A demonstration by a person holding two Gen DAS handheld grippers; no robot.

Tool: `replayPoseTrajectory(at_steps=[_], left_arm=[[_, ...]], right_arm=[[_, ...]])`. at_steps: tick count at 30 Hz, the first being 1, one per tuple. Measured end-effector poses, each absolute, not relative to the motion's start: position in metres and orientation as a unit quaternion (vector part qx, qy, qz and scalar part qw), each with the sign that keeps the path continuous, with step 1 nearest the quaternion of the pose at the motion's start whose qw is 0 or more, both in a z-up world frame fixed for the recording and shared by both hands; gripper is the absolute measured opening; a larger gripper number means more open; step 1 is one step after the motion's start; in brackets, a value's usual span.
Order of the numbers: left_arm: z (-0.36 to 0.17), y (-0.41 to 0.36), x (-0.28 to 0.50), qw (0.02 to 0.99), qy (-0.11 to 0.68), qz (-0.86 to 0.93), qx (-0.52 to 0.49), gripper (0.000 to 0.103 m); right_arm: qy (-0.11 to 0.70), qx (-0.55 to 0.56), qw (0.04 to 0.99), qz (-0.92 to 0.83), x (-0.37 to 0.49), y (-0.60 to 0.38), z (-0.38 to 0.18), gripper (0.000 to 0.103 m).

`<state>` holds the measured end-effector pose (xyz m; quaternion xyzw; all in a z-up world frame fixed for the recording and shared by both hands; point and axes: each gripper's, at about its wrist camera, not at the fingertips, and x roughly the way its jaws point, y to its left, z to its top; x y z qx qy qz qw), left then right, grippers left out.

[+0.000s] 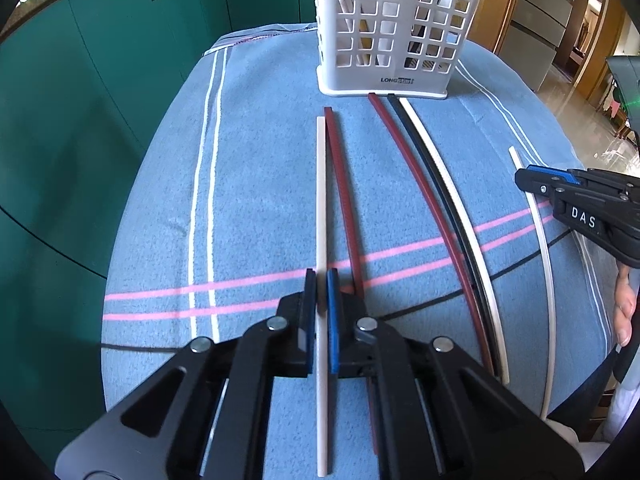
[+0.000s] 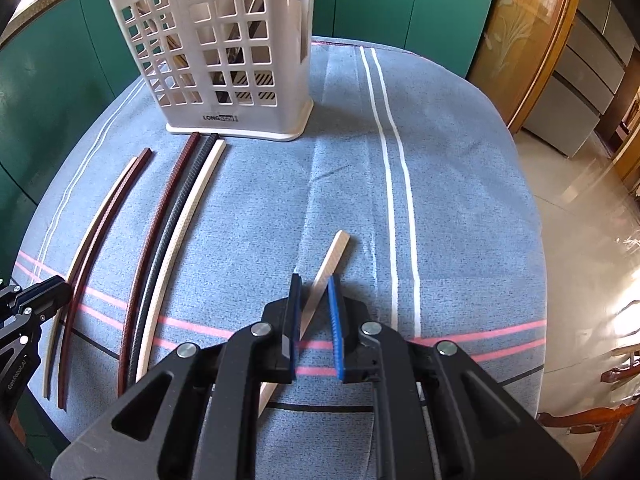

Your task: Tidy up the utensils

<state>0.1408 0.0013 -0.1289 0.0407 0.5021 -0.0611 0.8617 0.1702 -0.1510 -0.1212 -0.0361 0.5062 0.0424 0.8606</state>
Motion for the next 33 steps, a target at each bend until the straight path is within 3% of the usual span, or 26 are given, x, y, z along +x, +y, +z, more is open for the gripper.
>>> replayPoseTrajectory(at_steps=[8, 10, 15, 19, 26, 30, 32, 33], left_arm=[[-0.127, 0.015, 0.123, 0.846, 0.527, -0.069, 0.032, 0.006], [-0.128, 0.018, 0.132, 0.846, 0.528, -0.065, 0.033, 0.007], [-0.126, 0.018, 0.175, 0.845, 0.53, -0.055, 0.04, 0.026], [-0.126, 0.004, 0.213, 0.836, 0.54, -0.074, 0.059, 0.031], [-0.126, -0.008, 0.262, 0.801, 0.584, -0.096, 0.086, 0.042], [-0.127, -0.008, 0.275, 0.792, 0.595, -0.106, 0.089, 0.036], [-0.126, -0.008, 0.276, 0.794, 0.591, -0.111, 0.088, 0.026], [-0.127, -0.006, 0.277, 0.795, 0.59, -0.111, 0.086, 0.016]], right_arm=[[0.516, -0.068, 0.85, 0.079, 0.163, -0.15, -0.119, 0.013], [0.52, -0.065, 0.848, 0.074, 0.165, -0.151, -0.119, 0.022], [0.526, -0.059, 0.846, 0.059, 0.174, -0.151, -0.119, 0.026], [0.535, -0.052, 0.842, 0.046, 0.181, -0.153, -0.118, 0.033], [0.571, -0.023, 0.819, 0.045, 0.204, -0.164, -0.118, 0.035], [0.575, -0.024, 0.816, 0.053, 0.217, -0.164, -0.117, 0.034], [0.573, -0.022, 0.817, 0.056, 0.219, -0.163, -0.117, 0.025], [0.571, -0.02, 0.818, 0.06, 0.219, -0.163, -0.116, 0.015]])
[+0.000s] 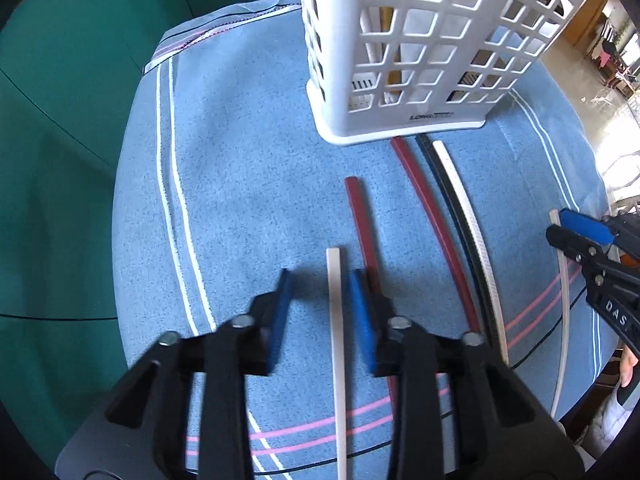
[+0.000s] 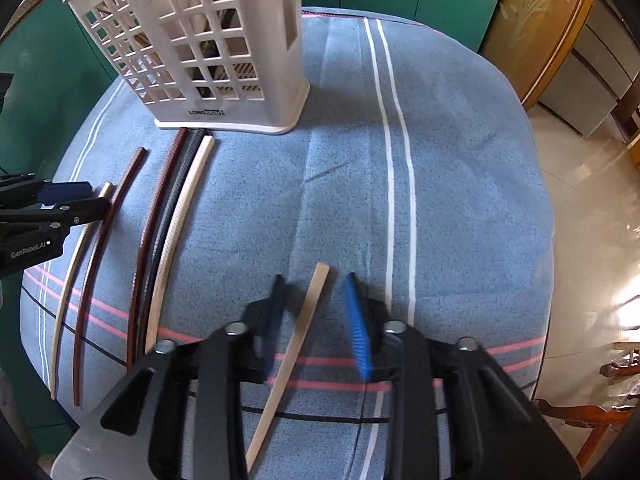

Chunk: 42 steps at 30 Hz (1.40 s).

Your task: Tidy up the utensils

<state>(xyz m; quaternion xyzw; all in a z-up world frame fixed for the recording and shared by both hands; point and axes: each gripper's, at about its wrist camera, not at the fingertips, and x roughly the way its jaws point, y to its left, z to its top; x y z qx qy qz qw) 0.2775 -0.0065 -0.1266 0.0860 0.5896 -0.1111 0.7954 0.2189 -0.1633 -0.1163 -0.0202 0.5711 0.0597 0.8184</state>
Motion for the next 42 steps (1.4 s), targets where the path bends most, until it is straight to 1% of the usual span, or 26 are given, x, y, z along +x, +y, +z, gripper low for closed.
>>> replayPoseTrajectory(at_steps=[1, 2, 6, 8, 12, 15, 18, 20, 25, 29, 32, 37, 40, 42], left_arm=[[-0.126, -0.005, 0.278, 0.797, 0.588, -0.111, 0.082, 0.013], [-0.126, -0.005, 0.277, 0.798, 0.587, -0.112, 0.077, 0.007], [-0.122, 0.0, 0.272, 0.809, 0.574, -0.11, 0.064, 0.006], [-0.111, 0.003, 0.265, 0.821, 0.557, -0.105, 0.061, 0.006], [-0.062, 0.009, 0.246, 0.86, 0.497, -0.105, 0.047, 0.006], [-0.013, 0.012, 0.221, 0.896, 0.429, -0.11, 0.035, 0.006], [0.024, 0.011, 0.194, 0.922, 0.369, -0.109, 0.029, 0.006], [0.044, 0.008, 0.184, 0.936, 0.332, -0.114, 0.023, 0.006], [0.075, 0.008, 0.163, 0.962, 0.25, -0.106, 0.019, 0.006], [0.104, 0.01, 0.15, 0.972, 0.207, -0.113, 0.005, 0.006], [0.132, 0.015, 0.152, 0.977, 0.173, -0.126, -0.011, 0.006], [0.179, 0.016, 0.16, 0.984, 0.122, -0.127, -0.036, 0.006], [0.196, 0.014, 0.175, 0.988, 0.097, -0.11, -0.042, 0.006], [0.196, 0.015, 0.19, 0.989, 0.09, -0.101, -0.052, 0.006]], right_arm=[[0.57, -0.016, 0.819, 0.061, 0.22, -0.164, -0.116, 0.012], [0.57, -0.013, 0.819, 0.062, 0.219, -0.164, -0.117, 0.011], [0.563, 0.014, 0.822, 0.087, 0.22, -0.163, -0.114, 0.007], [0.55, 0.016, 0.831, 0.087, 0.216, -0.163, -0.105, 0.007], [0.499, 0.033, 0.86, 0.102, 0.202, -0.168, -0.061, 0.007], [0.451, 0.036, 0.884, 0.118, 0.187, -0.169, -0.02, 0.007], [0.412, 0.036, 0.902, 0.128, 0.172, -0.171, 0.011, 0.007], [0.389, 0.036, 0.911, 0.132, 0.163, -0.171, 0.029, 0.007], [0.334, 0.034, 0.931, 0.142, 0.142, -0.174, 0.067, 0.007], [0.29, 0.032, 0.946, 0.144, 0.144, -0.169, 0.097, 0.007], [0.248, 0.033, 0.957, 0.147, 0.149, -0.168, 0.128, 0.007], [0.2, 0.036, 0.969, 0.14, 0.168, -0.169, 0.174, 0.007], [0.162, 0.04, 0.978, 0.124, 0.181, -0.17, 0.196, 0.007], [0.143, 0.048, 0.982, 0.113, 0.189, -0.172, 0.203, 0.007]])
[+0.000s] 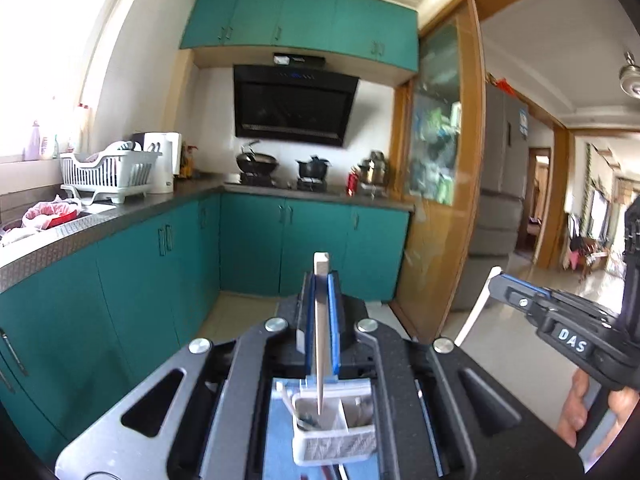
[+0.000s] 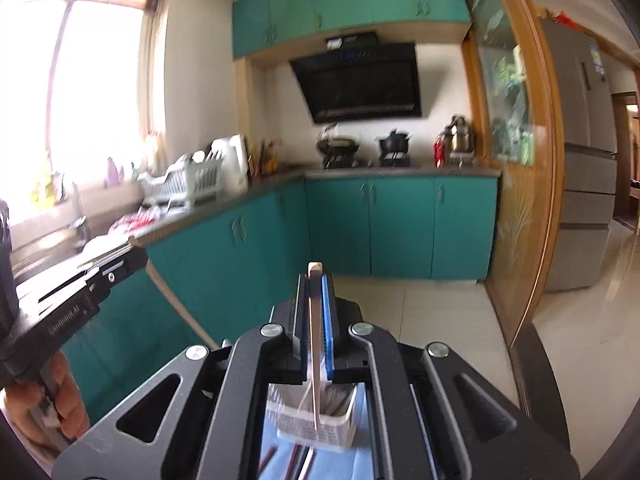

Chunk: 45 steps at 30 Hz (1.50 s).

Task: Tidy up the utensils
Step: 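Close the left tool on the white chopstick while the right tool grasps the wooden chopstick, lift both, then lower both chopsticks into the white caddy and open both tools, then move the left tool to a dark red chopstick while the right tool reaches a white chopstick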

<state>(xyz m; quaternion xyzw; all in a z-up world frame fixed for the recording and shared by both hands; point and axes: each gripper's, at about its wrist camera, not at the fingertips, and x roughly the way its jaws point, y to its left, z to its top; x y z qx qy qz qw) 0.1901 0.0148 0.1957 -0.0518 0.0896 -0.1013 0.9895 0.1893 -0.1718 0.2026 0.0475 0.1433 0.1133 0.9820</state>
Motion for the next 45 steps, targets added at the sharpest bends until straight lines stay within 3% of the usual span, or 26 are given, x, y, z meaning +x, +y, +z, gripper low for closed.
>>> replayPoseTrajectory(at_steps=[6, 14, 20, 21, 22, 23, 24, 25, 34, 41, 45], left_arm=[[0.151, 0.001, 0.233, 0.987, 0.128, -0.081, -0.054, 0.006], [0.099, -0.007, 0.255, 0.982, 0.174, -0.071, -0.035, 0.006], [0.086, -0.003, 0.256, 0.978, 0.191, -0.07, -0.036, 0.006], [0.085, -0.001, 0.254, 0.979, 0.189, -0.07, -0.037, 0.01], [0.085, 0.0, 0.251, 0.979, 0.188, -0.07, -0.038, 0.015], [0.086, 0.002, 0.248, 0.979, 0.186, -0.069, -0.04, 0.029], [0.087, 0.005, 0.242, 0.98, 0.183, -0.069, -0.043, 0.04], [0.088, 0.007, 0.238, 0.98, 0.179, -0.07, -0.046, 0.042], [0.072, 0.042, 0.15, 0.979, 0.197, -0.037, -0.035, 0.068], [-0.058, 0.046, 0.157, 0.908, 0.417, -0.017, -0.03, 0.068], [-0.092, 0.037, 0.148, 0.886, 0.462, -0.026, -0.009, 0.068]], right_arm=[[0.123, 0.05, 0.986, 0.098, 0.216, -0.168, 0.184, 0.007], [0.196, 0.056, 0.976, 0.081, 0.256, -0.163, 0.108, 0.007], [0.22, 0.067, 0.97, 0.077, 0.256, -0.165, 0.084, 0.007], [0.221, 0.068, 0.97, 0.074, 0.254, -0.166, 0.083, 0.011], [0.22, 0.068, 0.971, 0.07, 0.251, -0.168, 0.083, 0.024], [0.217, 0.069, 0.971, 0.065, 0.247, -0.17, 0.083, 0.032], [0.213, 0.072, 0.973, 0.061, 0.242, -0.173, 0.084, 0.048], [0.208, 0.075, 0.974, 0.059, 0.237, -0.176, 0.083, 0.051], [0.213, 0.104, 0.97, 0.06, 0.149, -0.217, 0.068, 0.051], [0.44, 0.094, 0.886, 0.114, 0.162, -0.175, -0.067, 0.05], [0.499, 0.051, 0.853, 0.141, 0.163, -0.124, -0.114, 0.046]])
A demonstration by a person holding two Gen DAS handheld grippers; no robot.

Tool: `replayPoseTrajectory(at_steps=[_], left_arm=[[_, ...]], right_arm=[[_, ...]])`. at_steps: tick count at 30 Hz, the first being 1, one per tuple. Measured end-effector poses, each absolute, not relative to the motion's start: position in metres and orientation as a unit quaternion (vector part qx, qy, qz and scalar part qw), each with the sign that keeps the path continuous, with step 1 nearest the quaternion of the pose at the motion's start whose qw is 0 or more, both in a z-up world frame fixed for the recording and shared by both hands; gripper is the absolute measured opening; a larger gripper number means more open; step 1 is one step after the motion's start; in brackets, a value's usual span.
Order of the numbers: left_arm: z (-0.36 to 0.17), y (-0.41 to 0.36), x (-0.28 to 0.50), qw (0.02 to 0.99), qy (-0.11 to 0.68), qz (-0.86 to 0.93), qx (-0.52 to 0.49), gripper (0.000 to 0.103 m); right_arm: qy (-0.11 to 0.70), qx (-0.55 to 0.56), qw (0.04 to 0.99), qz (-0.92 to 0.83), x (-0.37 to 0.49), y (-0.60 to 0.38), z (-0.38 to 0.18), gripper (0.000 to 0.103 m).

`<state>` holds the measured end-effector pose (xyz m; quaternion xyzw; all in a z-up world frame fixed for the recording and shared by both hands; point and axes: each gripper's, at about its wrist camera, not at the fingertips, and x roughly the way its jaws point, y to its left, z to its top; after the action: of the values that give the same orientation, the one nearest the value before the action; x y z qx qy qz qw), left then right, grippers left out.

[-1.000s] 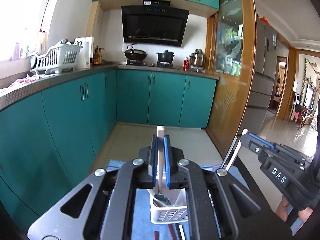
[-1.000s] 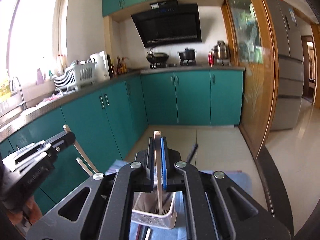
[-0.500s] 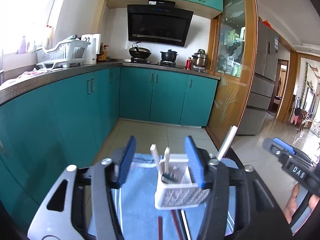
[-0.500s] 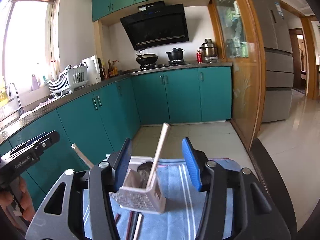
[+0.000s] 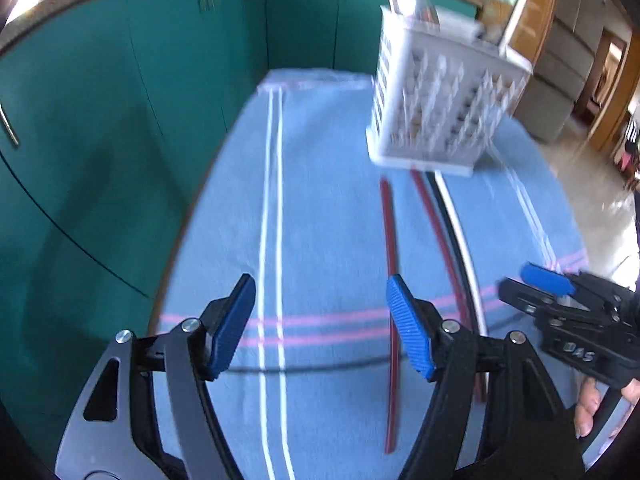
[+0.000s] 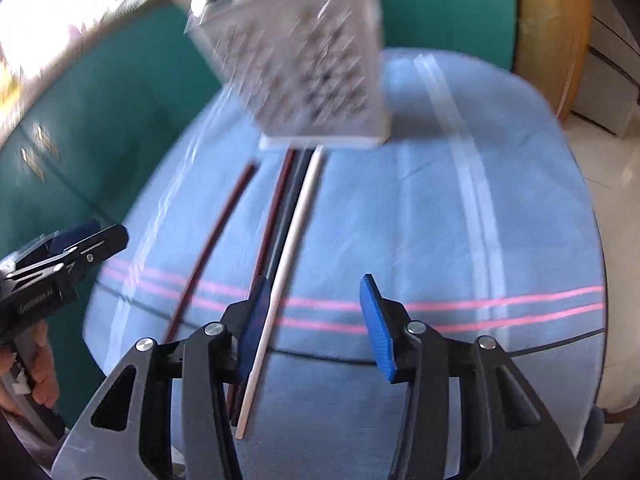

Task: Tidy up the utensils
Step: 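Move the left tool to a dark red chopstick while the right tool reaches a white chopstick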

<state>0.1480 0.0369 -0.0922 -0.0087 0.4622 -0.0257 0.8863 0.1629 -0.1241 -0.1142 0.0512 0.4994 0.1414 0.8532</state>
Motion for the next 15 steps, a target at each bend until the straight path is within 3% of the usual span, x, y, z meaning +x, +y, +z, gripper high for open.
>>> replayPoseTrajectory(at_steps=[15], left_arm=[[-0.116, 0.015, 0.141, 0.868, 0.493, -0.056, 0.006, 0.073]], right_arm=[[0.516, -0.003, 0.851, 0.102, 0.16, -0.11, -0.13, 0.045]])
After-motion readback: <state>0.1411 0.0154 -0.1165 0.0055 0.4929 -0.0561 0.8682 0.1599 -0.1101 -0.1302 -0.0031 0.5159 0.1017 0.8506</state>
